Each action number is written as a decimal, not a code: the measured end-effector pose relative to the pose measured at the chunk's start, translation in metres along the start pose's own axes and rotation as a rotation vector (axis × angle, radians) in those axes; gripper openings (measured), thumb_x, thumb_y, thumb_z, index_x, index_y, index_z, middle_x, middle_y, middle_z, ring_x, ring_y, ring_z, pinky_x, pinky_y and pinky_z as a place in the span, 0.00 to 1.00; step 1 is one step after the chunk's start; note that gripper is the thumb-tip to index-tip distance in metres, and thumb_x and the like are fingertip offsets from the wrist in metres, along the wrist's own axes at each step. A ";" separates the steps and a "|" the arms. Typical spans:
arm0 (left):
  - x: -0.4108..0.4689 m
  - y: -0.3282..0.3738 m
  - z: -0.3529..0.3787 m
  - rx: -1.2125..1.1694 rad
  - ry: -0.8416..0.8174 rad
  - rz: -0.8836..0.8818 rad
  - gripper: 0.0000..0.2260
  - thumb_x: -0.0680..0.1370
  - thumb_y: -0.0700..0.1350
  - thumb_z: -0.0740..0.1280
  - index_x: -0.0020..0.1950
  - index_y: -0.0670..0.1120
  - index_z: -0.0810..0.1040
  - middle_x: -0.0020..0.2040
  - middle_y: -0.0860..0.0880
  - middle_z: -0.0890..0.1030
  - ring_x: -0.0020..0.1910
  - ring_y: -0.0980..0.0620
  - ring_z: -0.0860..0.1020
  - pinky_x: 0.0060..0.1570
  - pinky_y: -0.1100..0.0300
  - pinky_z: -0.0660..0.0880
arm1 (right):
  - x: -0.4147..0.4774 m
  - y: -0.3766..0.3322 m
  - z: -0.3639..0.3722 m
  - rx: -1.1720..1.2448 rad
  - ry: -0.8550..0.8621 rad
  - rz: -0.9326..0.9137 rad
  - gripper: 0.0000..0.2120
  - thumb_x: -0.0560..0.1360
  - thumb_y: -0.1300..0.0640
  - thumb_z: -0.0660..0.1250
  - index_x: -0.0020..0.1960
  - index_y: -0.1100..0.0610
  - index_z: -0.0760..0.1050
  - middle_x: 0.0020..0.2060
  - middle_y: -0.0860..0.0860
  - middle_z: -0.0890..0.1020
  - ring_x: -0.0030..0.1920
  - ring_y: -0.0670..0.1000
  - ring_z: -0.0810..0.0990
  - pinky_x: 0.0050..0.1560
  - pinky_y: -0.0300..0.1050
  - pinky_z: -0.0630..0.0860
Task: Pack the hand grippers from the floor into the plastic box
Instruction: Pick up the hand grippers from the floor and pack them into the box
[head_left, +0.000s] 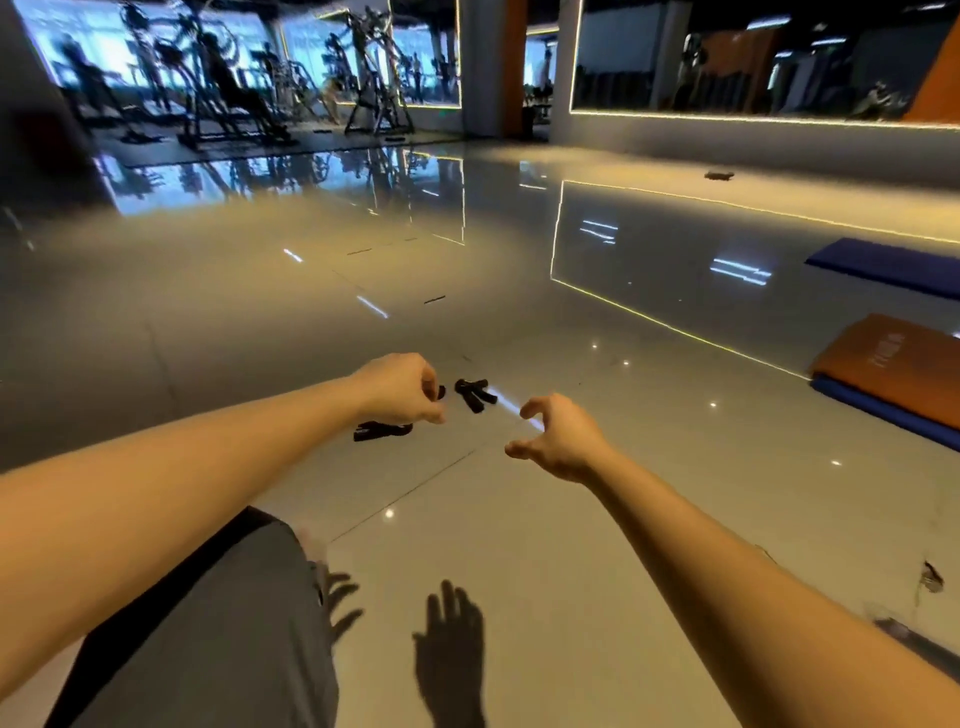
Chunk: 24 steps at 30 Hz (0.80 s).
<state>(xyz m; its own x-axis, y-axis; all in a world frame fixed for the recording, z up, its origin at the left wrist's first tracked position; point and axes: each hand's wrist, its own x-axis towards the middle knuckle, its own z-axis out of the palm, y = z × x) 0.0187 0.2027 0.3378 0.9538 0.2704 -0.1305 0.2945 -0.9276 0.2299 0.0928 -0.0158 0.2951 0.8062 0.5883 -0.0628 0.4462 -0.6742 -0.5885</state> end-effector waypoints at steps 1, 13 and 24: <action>0.006 -0.029 -0.002 -0.021 -0.005 -0.026 0.14 0.75 0.56 0.74 0.51 0.47 0.82 0.46 0.49 0.83 0.46 0.51 0.81 0.46 0.53 0.79 | 0.019 -0.016 0.015 0.005 -0.018 -0.015 0.29 0.74 0.51 0.75 0.72 0.58 0.72 0.70 0.55 0.74 0.67 0.56 0.74 0.63 0.48 0.72; 0.109 -0.332 -0.012 -0.130 -0.156 -0.191 0.13 0.76 0.53 0.74 0.56 0.48 0.79 0.51 0.49 0.81 0.45 0.53 0.77 0.41 0.61 0.73 | 0.223 -0.146 0.180 -0.041 -0.172 -0.018 0.27 0.75 0.53 0.75 0.70 0.56 0.72 0.67 0.54 0.76 0.66 0.55 0.75 0.63 0.48 0.74; 0.250 -0.522 0.119 -0.216 -0.139 -0.301 0.22 0.73 0.54 0.76 0.65 0.51 0.77 0.58 0.50 0.81 0.54 0.49 0.78 0.55 0.51 0.77 | 0.413 -0.140 0.324 -0.249 -0.277 0.012 0.30 0.74 0.50 0.74 0.73 0.54 0.69 0.66 0.52 0.75 0.64 0.55 0.76 0.62 0.52 0.76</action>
<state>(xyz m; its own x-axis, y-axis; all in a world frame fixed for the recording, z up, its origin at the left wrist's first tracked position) 0.0965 0.7242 0.0705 0.8103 0.4707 -0.3491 0.5794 -0.7324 0.3575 0.2369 0.4662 0.0902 0.6915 0.6550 -0.3047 0.5454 -0.7499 -0.3744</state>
